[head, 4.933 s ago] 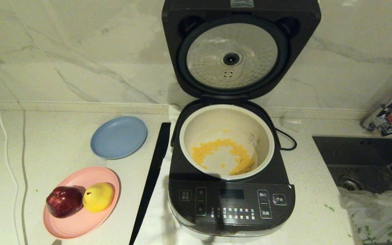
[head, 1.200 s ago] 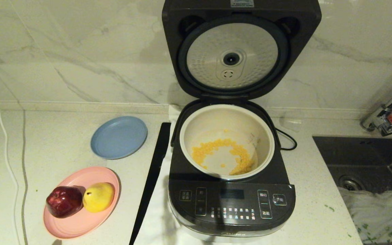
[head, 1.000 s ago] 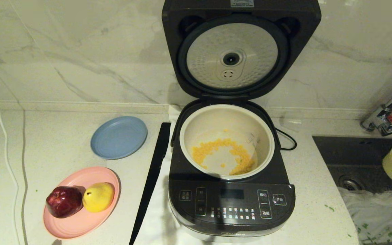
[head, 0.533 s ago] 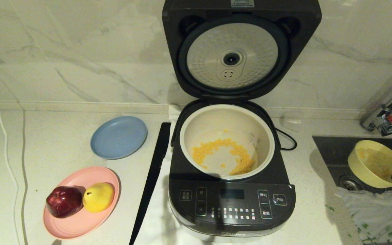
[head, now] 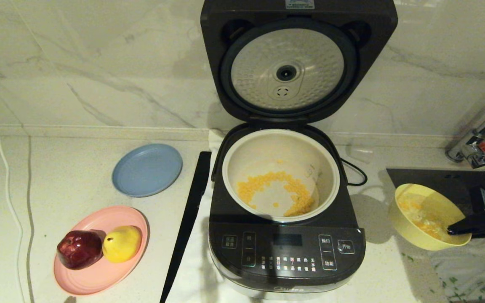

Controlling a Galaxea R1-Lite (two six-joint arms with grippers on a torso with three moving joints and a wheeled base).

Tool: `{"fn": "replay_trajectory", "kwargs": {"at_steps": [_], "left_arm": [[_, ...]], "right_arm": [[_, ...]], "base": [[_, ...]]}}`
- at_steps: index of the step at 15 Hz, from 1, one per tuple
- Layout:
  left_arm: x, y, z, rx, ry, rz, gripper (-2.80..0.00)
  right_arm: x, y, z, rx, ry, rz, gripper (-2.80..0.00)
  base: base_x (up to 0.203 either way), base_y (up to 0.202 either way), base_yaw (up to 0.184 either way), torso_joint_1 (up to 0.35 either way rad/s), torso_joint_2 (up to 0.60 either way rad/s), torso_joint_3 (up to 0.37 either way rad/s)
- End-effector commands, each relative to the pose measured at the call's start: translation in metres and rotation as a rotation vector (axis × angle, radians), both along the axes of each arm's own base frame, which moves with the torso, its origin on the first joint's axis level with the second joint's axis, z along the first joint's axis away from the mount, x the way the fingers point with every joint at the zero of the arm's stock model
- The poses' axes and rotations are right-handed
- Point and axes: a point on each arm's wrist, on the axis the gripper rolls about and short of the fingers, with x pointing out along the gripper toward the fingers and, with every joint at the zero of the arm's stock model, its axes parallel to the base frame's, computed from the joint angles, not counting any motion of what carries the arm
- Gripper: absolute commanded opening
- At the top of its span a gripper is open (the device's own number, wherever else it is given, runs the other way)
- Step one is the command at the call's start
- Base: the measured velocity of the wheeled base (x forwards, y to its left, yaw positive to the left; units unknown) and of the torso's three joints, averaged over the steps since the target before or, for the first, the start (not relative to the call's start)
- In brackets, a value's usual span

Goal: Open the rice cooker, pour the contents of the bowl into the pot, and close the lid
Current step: Pour the water from the bowl into the rice cooker

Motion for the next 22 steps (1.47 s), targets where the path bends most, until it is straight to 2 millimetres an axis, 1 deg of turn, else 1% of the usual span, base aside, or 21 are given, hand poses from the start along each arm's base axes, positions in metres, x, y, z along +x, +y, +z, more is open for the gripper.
{"fn": "replay_trajectory", "kwargs": {"at_steps": [1,3,5,7,10,12,15,17,20,22], "left_arm": [[0.001,0.0,-0.002,-0.001,0.007,0.001,-2.8],[0.001,0.0,-0.002,0.0,0.007,0.001,-2.8],[0.001,0.0,-0.002,0.0,0.007,0.001,-2.8],[0.001,0.0,-0.002,-0.001,0.007,0.0,-2.8],[0.001,0.0,-0.002,0.0,0.007,0.001,-2.8],[0.001,0.0,-0.002,0.0,0.007,0.001,-2.8],[0.001,0.0,-0.002,0.0,0.007,0.0,-2.8],[0.001,0.0,-0.002,0.0,0.007,0.0,-2.8],[0.001,0.0,-0.002,0.0,0.007,0.0,-2.8],[0.001,0.0,-0.002,0.0,0.007,0.0,-2.8]], "right_arm": [[0.0,0.025,0.003,-0.015,0.004,0.065,-2.8],[0.001,0.041,0.004,-0.03,0.002,0.105,-2.8],[0.002,0.05,0.003,-0.074,0.01,0.112,-2.8],[0.001,0.051,0.0,-0.112,0.006,0.102,-2.8],[0.003,0.049,0.004,-0.159,-0.05,0.065,-2.8],[0.005,0.049,0.012,-0.174,-0.123,0.046,-2.8],[0.006,0.053,0.027,-0.149,-0.257,0.036,-2.8],[0.004,0.06,0.033,-0.137,-0.297,0.06,-2.8],[0.001,0.077,0.04,-0.116,-0.321,0.122,-2.8],[0.002,0.086,0.052,-0.102,-0.362,0.149,-2.8]], "base": [[0.0,0.0,0.0,0.0,0.0,0.0],[0.0,0.0,0.0,0.0,0.0,0.0],[0.0,0.0,0.0,0.0,0.0,0.0],[0.0,0.0,0.0,0.0,0.0,0.0],[0.0,0.0,0.0,0.0,0.0,0.0],[0.0,0.0,0.0,0.0,0.0,0.0],[0.0,0.0,0.0,0.0,0.0,0.0],[0.0,0.0,0.0,0.0,0.0,0.0],[0.0,0.0,0.0,0.0,0.0,0.0],[0.0,0.0,0.0,0.0,0.0,0.0]]}}
